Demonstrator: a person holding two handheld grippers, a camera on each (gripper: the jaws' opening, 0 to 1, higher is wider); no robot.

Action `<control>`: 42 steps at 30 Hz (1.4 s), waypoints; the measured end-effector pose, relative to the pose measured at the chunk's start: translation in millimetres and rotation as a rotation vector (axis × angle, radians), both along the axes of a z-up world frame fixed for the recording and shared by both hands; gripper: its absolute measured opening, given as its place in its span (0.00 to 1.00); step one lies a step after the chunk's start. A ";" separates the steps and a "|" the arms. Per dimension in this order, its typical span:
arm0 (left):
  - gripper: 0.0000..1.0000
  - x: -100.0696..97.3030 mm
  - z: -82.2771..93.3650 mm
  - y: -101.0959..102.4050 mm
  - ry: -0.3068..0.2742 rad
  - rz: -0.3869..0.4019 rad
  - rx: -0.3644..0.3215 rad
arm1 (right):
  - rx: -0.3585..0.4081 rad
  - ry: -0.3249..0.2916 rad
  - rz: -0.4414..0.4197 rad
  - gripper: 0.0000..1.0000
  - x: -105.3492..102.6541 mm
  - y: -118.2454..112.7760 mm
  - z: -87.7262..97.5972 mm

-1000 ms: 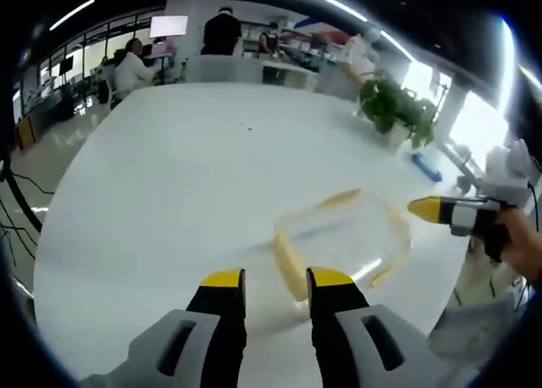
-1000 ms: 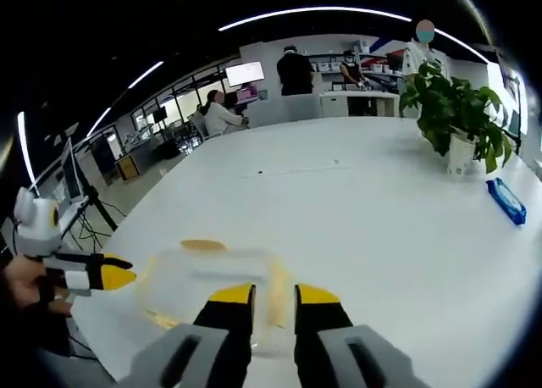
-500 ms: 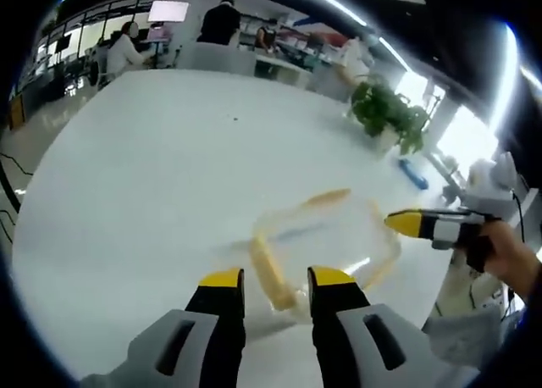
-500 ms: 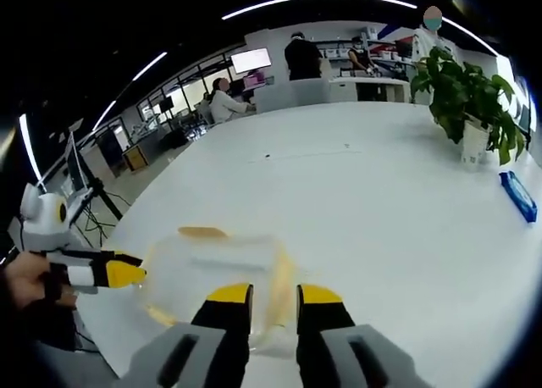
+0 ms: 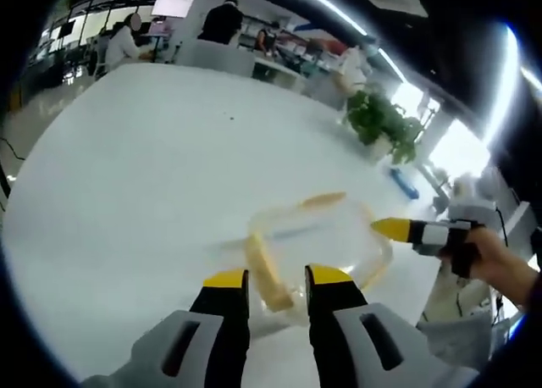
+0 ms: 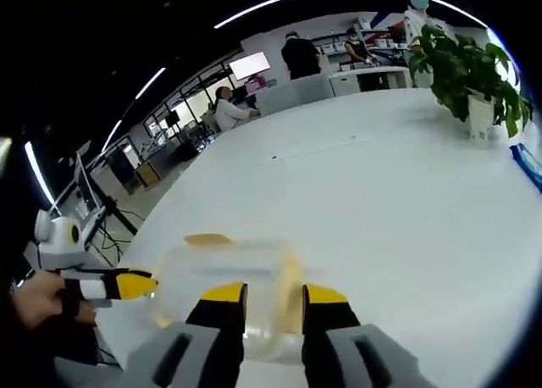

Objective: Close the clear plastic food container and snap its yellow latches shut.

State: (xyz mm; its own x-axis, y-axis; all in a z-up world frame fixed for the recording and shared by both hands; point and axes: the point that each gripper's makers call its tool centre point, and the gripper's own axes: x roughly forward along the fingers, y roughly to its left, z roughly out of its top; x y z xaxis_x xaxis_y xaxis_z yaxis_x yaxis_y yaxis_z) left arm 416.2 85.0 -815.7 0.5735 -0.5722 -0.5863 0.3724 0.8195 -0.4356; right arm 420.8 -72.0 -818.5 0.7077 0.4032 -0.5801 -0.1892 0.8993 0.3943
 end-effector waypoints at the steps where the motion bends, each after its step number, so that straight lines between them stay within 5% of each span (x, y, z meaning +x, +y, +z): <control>1: 0.20 0.4 -0.1 0.7 -0.006 0.000 0.009 | 0.008 0.003 -0.003 0.25 0.6 0.6 -0.4; 12: 0.23 1.3 -4.2 -0.5 0.058 -0.003 -0.065 | 0.090 0.020 -0.025 0.29 2.2 3.0 -3.9; 19: 0.24 -0.2 -3.4 -5.9 0.045 -0.034 -0.040 | 0.078 0.048 -0.009 0.28 2.4 6.7 -3.3; 21: 0.24 0.5 -2.5 -5.9 0.037 -0.044 -0.036 | 0.116 0.104 0.022 0.27 -6.5 10.7 -7.9; 24: 0.21 -2.3 0.5 -5.6 0.049 -0.064 -0.045 | 0.115 0.086 0.006 0.27 -4.9 9.4 -12.1; 25: 0.21 -4.5 2.2 -10.4 0.083 -0.041 -0.094 | 0.110 0.092 0.008 0.27 -6.8 12.0 -12.1; 42: 0.23 4.4 -2.6 6.4 0.042 -0.064 -0.037 | 0.092 0.081 0.004 0.28 2.8 24.2 -9.0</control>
